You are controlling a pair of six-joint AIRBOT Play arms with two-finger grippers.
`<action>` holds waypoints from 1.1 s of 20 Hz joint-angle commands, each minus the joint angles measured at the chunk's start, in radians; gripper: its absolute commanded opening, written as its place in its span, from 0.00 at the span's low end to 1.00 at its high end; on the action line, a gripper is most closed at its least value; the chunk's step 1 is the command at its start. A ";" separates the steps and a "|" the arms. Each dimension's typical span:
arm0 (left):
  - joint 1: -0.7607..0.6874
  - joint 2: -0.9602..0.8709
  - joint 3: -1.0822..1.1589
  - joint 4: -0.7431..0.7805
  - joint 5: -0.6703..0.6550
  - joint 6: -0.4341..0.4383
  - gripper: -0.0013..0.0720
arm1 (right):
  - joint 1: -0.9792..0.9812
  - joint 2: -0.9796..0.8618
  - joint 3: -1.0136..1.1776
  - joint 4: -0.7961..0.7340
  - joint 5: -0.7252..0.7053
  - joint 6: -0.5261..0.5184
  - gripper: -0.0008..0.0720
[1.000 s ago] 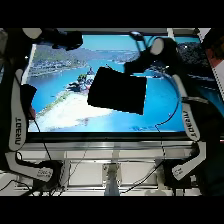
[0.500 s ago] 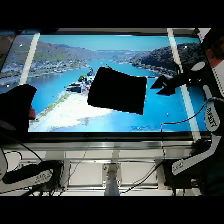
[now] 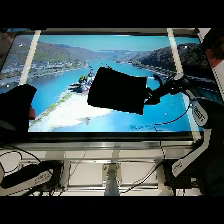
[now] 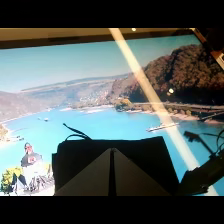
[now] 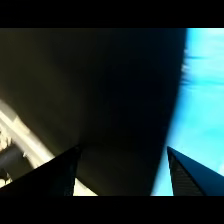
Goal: Fold the clothes and pants, and hang the long-sleeved shirts on hangers.
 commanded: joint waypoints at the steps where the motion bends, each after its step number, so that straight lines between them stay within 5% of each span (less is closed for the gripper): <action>1: 0.000 0.002 0.000 0.000 0.000 0.000 0.04 | 0.060 -0.012 -0.003 0.006 -0.049 -0.023 0.83; 2: 0.000 0.002 0.000 0.000 0.000 0.000 0.04 | 0.070 -0.012 -0.003 0.016 -0.053 -0.023 0.70; 3: 0.000 0.002 0.000 0.000 0.000 0.000 0.04 | 0.074 -0.011 -0.003 0.024 -0.049 -0.021 0.45; 4: 0.000 0.002 0.000 0.000 0.000 0.000 0.04 | 0.074 -0.008 -0.003 0.034 -0.039 -0.018 0.09; 5: 0.000 0.002 0.000 0.000 0.000 0.000 0.04 | 0.067 -0.002 -0.003 0.035 -0.033 0.012 0.03; 12: 0.000 0.002 0.000 0.000 0.000 0.000 0.04 | -0.176 0.127 -0.003 -0.128 0.069 0.073 0.02; 18: 0.000 0.002 0.000 0.000 0.000 0.000 0.04 | -0.656 0.332 -0.003 -0.360 0.157 0.143 0.03; 22: 0.000 0.002 0.000 0.000 0.000 0.000 0.04 | -0.964 0.432 -0.004 -0.379 0.167 0.152 0.03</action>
